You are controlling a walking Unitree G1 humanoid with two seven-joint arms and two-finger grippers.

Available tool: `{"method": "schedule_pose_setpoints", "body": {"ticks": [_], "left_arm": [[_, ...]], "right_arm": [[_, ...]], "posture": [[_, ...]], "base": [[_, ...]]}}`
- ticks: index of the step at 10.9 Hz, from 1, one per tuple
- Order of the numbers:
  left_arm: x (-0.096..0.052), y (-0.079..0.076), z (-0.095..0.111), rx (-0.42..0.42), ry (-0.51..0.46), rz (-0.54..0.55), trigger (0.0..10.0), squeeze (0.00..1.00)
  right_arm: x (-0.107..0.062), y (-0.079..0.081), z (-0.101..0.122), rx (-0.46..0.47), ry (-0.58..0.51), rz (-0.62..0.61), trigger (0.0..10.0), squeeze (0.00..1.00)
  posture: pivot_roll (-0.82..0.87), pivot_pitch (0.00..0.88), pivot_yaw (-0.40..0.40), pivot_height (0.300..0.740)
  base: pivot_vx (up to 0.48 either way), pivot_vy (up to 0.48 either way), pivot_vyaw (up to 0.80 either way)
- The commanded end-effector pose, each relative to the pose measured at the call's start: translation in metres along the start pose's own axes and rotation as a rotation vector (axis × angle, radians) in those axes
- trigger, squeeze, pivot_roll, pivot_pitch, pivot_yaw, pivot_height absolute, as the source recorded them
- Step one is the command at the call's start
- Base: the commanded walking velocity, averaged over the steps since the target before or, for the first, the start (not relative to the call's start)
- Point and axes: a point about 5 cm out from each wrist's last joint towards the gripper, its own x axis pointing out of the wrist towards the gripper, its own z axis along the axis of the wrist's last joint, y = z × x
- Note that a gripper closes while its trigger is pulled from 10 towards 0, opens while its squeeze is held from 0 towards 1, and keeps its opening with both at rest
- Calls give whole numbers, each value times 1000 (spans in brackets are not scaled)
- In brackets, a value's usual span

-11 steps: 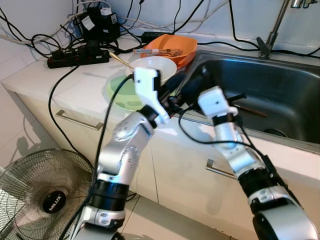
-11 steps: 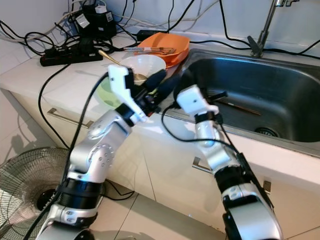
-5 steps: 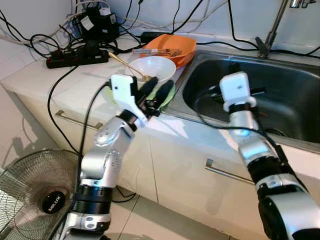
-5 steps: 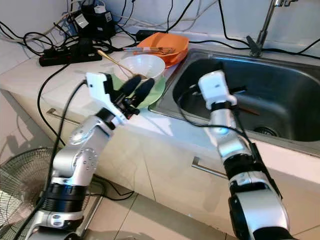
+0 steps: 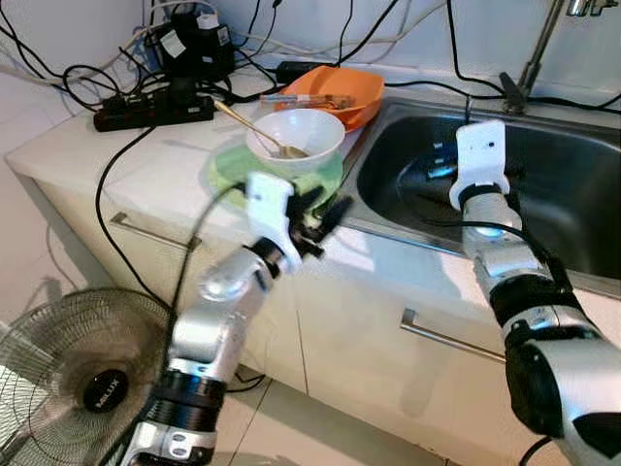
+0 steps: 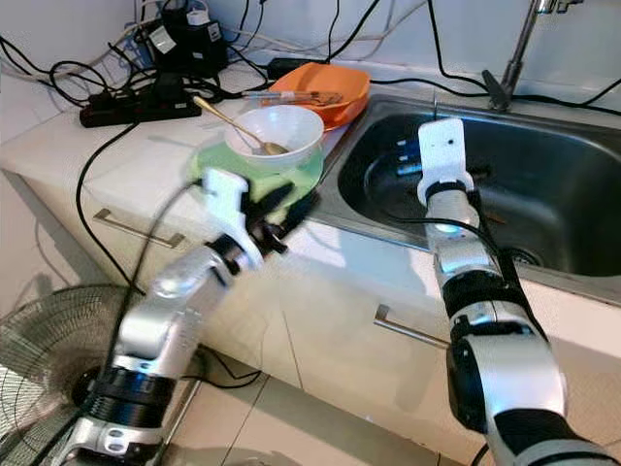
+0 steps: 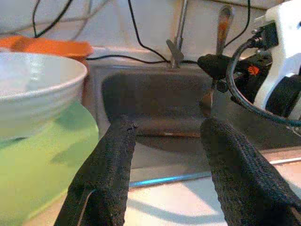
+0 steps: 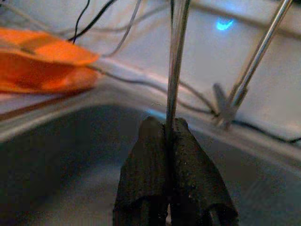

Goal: Kitchen organization

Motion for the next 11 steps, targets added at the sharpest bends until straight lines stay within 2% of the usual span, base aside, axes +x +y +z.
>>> {"method": "schedule_pose_setpoints", "body": {"ticks": [1,2,4,5,11], "left_arm": [[-2,0,-6,8,28,-5,10000,0],[-3,-8,-19,61,119,-79,10000,0],[-4,-12,-24,58,142,-106,10000,0],[-4,-14,-28,93,170,-116,10000,0],[-4,-13,-29,94,177,-109,10000,0]], "right_arm": [[4,-1,4,29,24,15,10000,0],[1,4,-10,46,113,69,10000,0],[0,3,-18,60,167,79,10000,0],[-2,1,-26,46,218,73,10000,0],[-4,2,-32,33,257,88,10000,0]], "posture": [[81,0,84,740],[87,0,84,740],[88,0,84,740],[92,0,83,740],[96,0,83,740]], "base": [[0,0,0],[0,0,0],[0,0,0],[0,0,0],[0,0,0]]}}
